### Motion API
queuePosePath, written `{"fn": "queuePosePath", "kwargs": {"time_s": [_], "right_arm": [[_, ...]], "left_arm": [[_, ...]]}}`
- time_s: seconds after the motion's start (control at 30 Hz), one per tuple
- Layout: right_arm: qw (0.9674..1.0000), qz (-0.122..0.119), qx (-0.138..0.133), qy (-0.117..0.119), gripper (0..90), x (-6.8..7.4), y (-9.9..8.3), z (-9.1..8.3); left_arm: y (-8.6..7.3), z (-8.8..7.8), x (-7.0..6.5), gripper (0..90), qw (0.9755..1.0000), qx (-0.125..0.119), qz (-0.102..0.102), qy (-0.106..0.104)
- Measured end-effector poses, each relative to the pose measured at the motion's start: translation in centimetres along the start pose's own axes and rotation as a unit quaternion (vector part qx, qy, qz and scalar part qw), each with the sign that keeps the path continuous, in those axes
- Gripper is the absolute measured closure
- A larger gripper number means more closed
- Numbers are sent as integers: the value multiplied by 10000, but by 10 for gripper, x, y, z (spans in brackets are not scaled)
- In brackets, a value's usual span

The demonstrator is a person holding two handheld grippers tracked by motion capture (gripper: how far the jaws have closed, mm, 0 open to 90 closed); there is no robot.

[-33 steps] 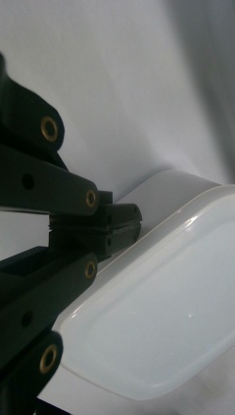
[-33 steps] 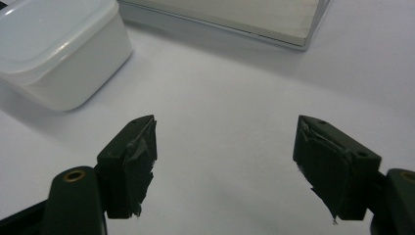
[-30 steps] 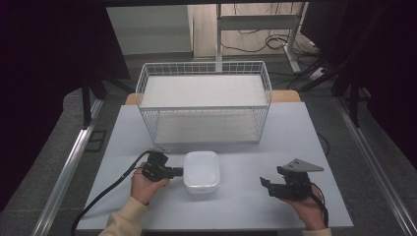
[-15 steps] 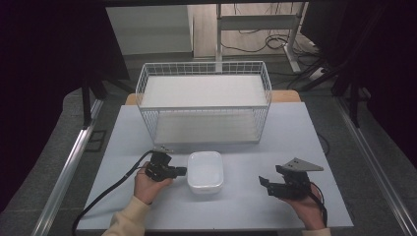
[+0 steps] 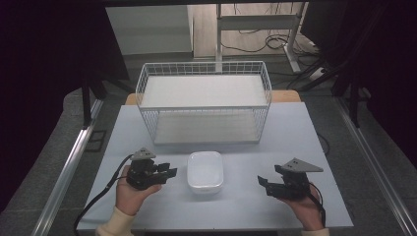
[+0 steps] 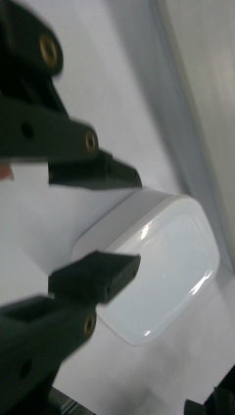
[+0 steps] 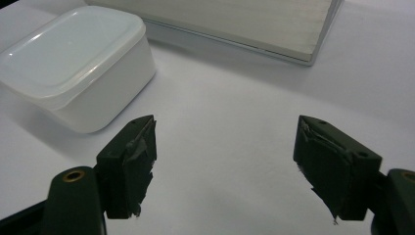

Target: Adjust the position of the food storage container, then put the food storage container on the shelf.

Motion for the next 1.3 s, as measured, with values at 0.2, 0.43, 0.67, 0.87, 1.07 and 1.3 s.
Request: {"fn": "queuePosePath", "kwargs": {"time_s": [0.2, 0.43, 0.67, 0.87, 1.07, 1.3], "right_arm": [[10000, 51, -17, -22, 221, -2, 0, 0], [9999, 124, -4, 36, 198, -4, 5, 7], [9996, 252, -84, 39, 176, -3, 10, 6], [9999, 79, -89, 94, 192, 7, 11, 7], [9994, 105, -124, 298, 214, 18, 14, 14], [9978, 313, -145, 574, 250, 29, 23, 19]], "left_arm": [[2, -8, -1, 377, 9999, -141, -26, -66], [1, -3, 2, 338, 9999, -39, 128, -26], [1, -6, 5, 318, 9998, -68, 136, 135], [2, -5, 3, 317, 9999, -134, 61, 14], [0, 4, 0, 316, 9998, 37, -68, -158], [-1, 10, -3, 331, 9992, 76, -204, -349]]}}
Point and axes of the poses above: each handheld gripper's, and its own axes: z roughly forward along the jaws, y roughly out of its top, x roughly to its left, the point moved 6 cm from there along z, roughly forward along the jaws
